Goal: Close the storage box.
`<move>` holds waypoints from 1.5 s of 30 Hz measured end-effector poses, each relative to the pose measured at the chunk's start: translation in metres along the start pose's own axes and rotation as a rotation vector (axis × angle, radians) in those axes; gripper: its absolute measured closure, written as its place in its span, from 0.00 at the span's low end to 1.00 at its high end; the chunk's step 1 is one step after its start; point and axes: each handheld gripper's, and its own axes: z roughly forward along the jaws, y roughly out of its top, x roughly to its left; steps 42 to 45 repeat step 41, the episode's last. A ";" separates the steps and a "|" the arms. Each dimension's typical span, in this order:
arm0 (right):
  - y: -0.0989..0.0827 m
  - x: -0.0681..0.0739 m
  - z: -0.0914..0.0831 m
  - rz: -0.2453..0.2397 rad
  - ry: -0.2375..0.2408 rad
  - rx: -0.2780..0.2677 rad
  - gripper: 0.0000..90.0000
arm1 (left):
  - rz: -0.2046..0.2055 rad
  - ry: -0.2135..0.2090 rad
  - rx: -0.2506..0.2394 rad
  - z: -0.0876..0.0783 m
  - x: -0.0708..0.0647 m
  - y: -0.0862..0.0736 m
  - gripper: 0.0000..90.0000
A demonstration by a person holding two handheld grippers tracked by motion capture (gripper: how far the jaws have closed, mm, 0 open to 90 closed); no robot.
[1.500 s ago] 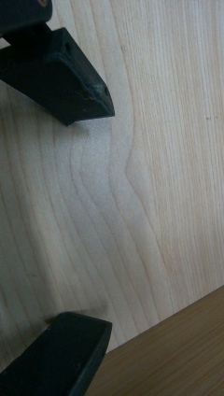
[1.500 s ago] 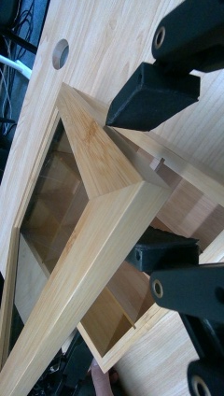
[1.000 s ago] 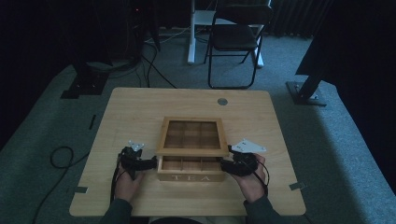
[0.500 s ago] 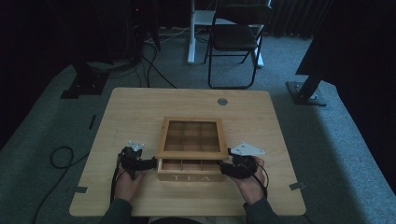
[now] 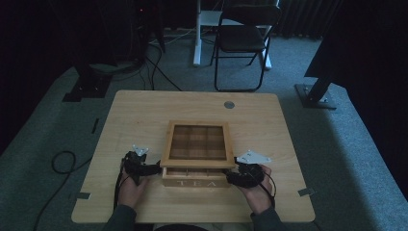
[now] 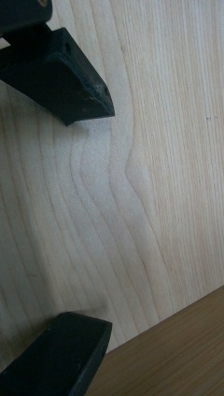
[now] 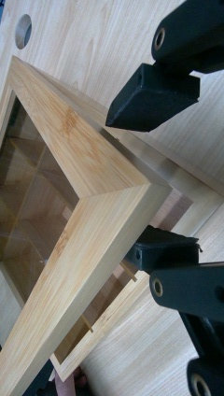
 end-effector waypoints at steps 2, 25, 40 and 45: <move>-0.001 0.000 0.000 0.004 -0.001 0.002 0.45 | -0.001 0.000 0.000 0.000 0.000 0.000 0.02; -0.023 0.010 0.005 -0.044 0.036 0.122 0.34 | -0.004 0.000 -0.003 0.000 0.000 0.000 0.02; -0.011 -0.027 -0.015 0.069 -0.073 -0.035 0.34 | -0.002 0.001 -0.002 0.000 0.000 0.000 0.02; -0.010 -0.032 -0.012 0.080 -0.084 -0.034 0.34 | -0.004 0.001 -0.003 0.001 0.000 0.000 0.02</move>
